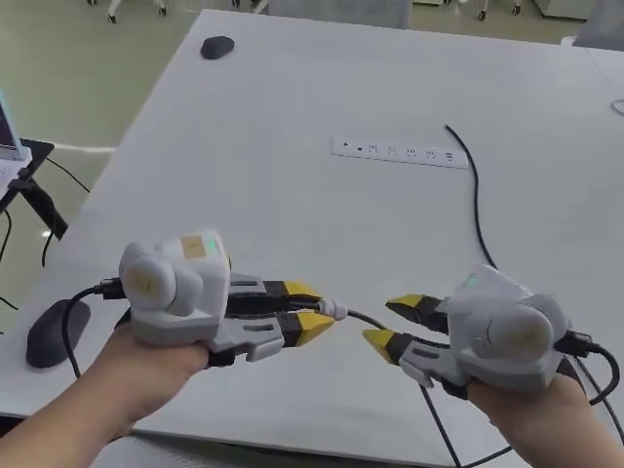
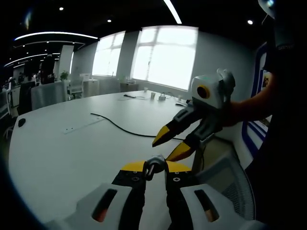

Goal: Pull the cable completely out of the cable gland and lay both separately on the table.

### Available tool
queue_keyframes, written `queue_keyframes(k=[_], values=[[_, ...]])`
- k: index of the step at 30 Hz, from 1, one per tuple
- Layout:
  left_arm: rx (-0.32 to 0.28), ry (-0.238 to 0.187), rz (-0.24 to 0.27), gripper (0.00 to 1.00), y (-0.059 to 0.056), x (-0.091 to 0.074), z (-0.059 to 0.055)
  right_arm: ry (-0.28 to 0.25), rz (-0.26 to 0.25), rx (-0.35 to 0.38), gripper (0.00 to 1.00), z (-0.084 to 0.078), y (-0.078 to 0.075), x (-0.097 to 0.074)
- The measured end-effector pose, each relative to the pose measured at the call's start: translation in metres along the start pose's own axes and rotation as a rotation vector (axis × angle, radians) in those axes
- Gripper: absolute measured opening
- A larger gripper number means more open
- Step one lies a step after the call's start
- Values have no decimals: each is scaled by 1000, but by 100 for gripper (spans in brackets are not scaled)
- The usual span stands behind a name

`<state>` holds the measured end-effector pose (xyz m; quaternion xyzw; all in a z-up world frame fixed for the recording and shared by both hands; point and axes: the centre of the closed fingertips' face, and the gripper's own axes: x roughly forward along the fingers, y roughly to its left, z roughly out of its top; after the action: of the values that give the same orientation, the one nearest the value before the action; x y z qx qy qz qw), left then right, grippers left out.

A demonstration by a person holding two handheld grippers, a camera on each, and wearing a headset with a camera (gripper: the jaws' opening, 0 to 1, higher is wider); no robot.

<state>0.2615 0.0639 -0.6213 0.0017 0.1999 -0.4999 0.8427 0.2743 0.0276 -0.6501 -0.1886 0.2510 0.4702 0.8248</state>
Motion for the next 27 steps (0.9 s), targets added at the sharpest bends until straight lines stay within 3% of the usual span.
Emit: queue_keyframes(k=[6, 14, 27], values=[[1, 1, -2, 15, -1, 0, 1, 13, 27, -137, 20, 8, 11, 9], [10, 0, -6, 15, -1, 2, 3, 7, 34, -174, 7, 10, 11, 11], [-3, 2, -10, 15, -3, 4, 1, 3, 36, -247, 0, 5, 14, 10]])
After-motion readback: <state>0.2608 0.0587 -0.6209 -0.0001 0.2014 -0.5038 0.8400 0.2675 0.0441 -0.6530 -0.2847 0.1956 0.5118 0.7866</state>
